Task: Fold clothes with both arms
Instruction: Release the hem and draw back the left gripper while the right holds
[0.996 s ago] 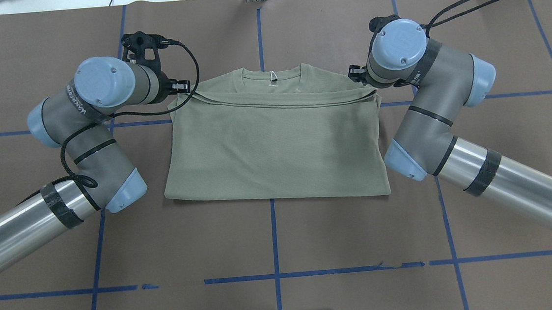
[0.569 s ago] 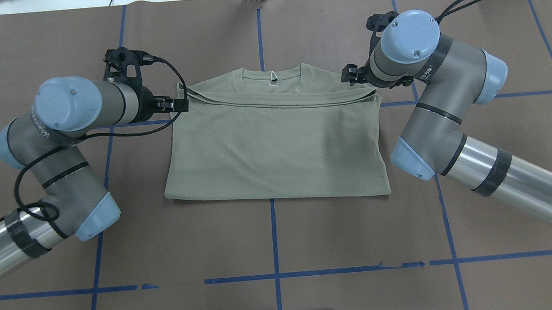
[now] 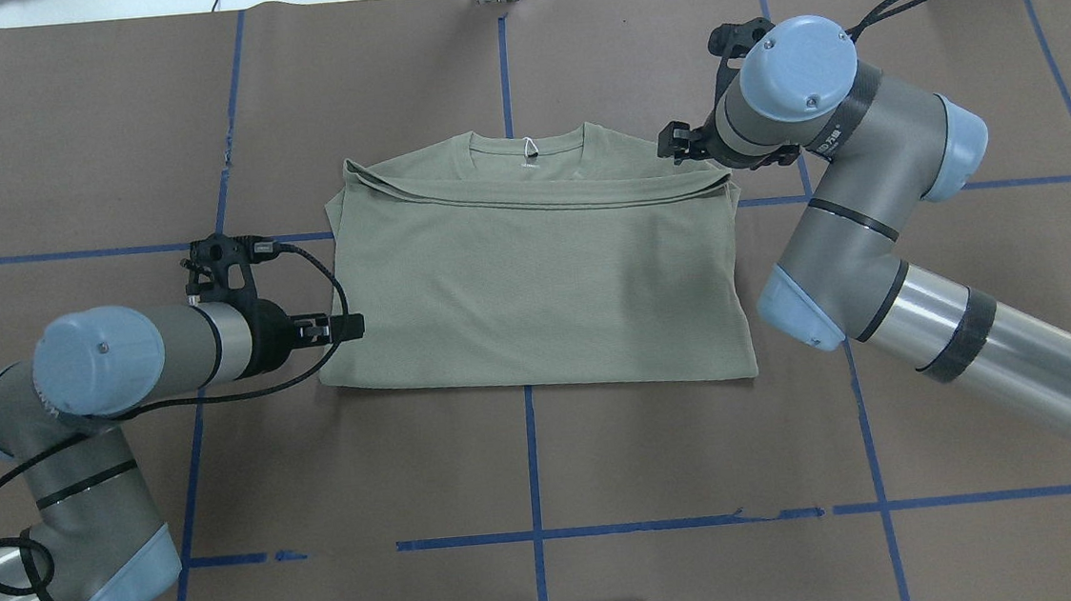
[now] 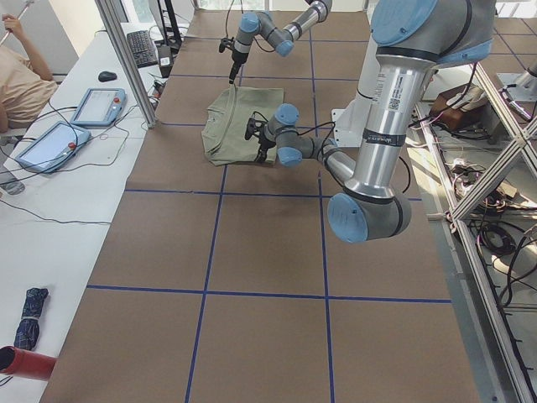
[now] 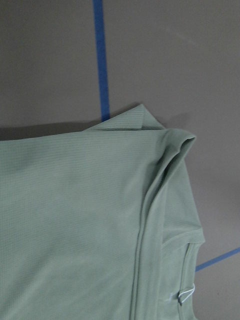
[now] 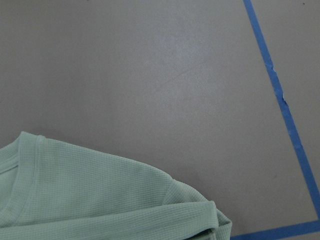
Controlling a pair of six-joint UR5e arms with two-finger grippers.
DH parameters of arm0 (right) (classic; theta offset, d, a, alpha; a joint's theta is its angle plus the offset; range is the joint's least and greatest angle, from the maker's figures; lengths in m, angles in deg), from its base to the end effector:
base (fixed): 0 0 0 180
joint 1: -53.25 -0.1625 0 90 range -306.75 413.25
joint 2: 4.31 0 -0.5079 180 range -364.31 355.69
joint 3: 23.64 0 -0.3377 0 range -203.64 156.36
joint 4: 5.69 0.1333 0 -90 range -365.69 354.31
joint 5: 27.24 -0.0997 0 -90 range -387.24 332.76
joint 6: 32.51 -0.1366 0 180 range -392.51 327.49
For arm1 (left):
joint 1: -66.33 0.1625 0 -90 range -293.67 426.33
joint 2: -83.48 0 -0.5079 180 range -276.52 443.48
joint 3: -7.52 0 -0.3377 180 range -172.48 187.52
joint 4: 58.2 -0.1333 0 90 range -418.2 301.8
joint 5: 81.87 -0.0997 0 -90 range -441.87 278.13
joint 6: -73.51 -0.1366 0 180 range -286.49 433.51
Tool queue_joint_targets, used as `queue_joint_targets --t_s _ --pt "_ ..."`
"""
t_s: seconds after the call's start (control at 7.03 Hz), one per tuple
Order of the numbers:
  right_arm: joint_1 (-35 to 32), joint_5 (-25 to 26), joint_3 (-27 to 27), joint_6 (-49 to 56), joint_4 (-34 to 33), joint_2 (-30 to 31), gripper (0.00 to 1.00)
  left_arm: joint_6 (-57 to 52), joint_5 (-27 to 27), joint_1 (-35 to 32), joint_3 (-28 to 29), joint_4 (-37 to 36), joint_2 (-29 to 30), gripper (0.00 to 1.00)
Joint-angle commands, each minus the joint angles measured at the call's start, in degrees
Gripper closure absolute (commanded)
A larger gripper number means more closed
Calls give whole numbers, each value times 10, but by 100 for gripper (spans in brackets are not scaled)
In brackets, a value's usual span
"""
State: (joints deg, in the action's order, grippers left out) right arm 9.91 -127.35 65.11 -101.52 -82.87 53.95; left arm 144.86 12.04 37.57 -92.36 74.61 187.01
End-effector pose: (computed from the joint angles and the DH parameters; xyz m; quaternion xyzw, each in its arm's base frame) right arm -0.4508 -0.5757 0.4526 0.1264 -0.3548 0.1475 0.9146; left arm 0.4608 -0.3943 0.4859 0.1933 0.5114 -0.0552 0.8355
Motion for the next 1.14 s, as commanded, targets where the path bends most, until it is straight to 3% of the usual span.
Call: queue_joint_targets --t_s 0.0,0.14,0.28,0.43,0.57,0.71,1.0 --pt "0 0 4 -1 0 0 0 55 -23 35 1 27 -24 17" --pt "0 0 4 -2 0 0 0 56 -23 39 3 28 -23 18" --pt "0 0 4 -2 0 0 0 56 -23 41 2 28 -22 26" --pt "0 0 4 -2 0 1 0 56 -23 42 1 28 -21 60" --pt "0 0 4 -2 0 0 0 56 -23 43 2 28 -21 84" --pt "0 0 4 -2 0 0 0 56 -23 43 2 28 -21 100" --pt "1 0 4 -1 0 -1 0 54 -24 41 -3 28 -25 100"
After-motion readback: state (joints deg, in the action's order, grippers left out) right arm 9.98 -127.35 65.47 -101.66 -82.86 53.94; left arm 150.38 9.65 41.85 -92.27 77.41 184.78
